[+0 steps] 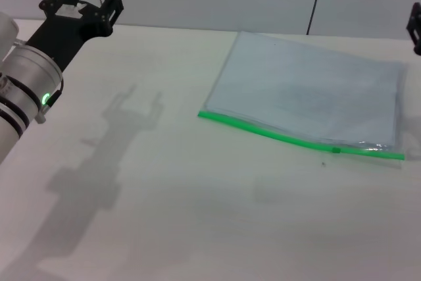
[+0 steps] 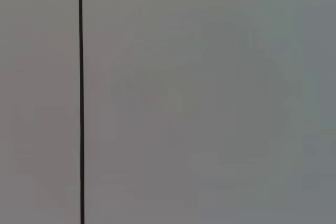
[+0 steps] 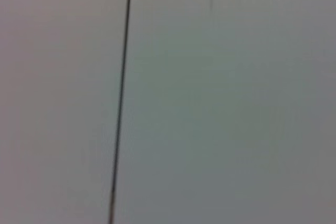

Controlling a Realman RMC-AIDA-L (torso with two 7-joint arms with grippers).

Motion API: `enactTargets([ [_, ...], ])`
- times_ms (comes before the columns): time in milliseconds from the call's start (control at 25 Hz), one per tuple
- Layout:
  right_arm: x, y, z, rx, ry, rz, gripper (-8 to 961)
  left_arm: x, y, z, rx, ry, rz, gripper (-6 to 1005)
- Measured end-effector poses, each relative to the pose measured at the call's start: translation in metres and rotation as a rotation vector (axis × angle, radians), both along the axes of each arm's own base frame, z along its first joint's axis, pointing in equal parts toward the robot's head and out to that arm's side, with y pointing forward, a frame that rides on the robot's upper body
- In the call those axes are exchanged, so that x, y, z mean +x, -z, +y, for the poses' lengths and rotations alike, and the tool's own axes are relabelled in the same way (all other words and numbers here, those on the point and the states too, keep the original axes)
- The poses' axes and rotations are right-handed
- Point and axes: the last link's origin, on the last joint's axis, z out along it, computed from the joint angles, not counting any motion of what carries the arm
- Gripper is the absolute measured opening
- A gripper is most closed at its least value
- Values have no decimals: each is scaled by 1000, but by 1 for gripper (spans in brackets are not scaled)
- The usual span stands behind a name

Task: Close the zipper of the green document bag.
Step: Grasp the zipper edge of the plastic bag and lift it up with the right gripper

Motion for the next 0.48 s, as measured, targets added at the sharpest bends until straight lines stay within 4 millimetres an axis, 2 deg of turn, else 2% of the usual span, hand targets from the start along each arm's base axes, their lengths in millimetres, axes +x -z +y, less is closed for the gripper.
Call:
enactTargets([
  [240, -5, 18, -2, -140, 14, -57, 605, -4, 0, 0, -5, -14, 8, 558],
  [480, 1, 20, -20, -257, 25, -179, 604, -7, 0, 0, -8, -22, 12, 558],
])
